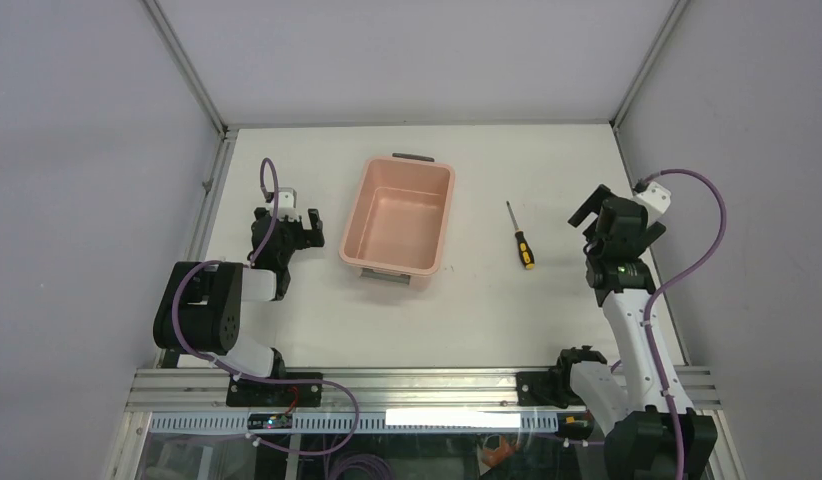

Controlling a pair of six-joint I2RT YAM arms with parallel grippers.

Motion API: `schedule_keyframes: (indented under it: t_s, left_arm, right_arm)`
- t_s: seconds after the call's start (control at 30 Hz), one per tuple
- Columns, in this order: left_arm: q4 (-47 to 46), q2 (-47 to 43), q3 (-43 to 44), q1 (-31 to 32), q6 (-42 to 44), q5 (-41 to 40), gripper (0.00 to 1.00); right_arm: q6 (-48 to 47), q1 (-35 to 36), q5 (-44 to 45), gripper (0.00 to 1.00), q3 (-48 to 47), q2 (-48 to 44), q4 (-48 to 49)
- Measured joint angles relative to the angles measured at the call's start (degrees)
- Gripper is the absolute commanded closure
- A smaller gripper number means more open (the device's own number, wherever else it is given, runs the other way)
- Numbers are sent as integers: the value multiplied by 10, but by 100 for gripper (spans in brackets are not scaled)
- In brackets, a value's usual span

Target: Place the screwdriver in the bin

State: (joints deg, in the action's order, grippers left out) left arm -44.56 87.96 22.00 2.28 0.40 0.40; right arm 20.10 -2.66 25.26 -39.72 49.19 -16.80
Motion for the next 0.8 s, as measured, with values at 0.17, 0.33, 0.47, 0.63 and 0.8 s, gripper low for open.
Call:
schedule_keyframes:
  t_s: [0.17, 0.33, 0.47, 0.63, 0.8]
  left_arm:
    - [0, 0, 0, 0, 0, 0, 1]
    - [0, 0, 0, 0, 0, 0, 1]
    - [0, 0, 0, 0, 0, 0, 1]
    - [0, 0, 0, 0, 0, 0, 1]
    - [0, 0, 0, 0, 0, 0, 1]
  right_arm:
    - [6, 0, 5, 0, -31, 13, -38]
    - [3, 0, -55, 1, -98, 36, -80]
    - [-11, 16, -102, 0, -174, 99, -127]
    - [-38, 76, -107, 0, -261, 236, -211]
    - [-59, 78, -130, 1, -271, 338, -262]
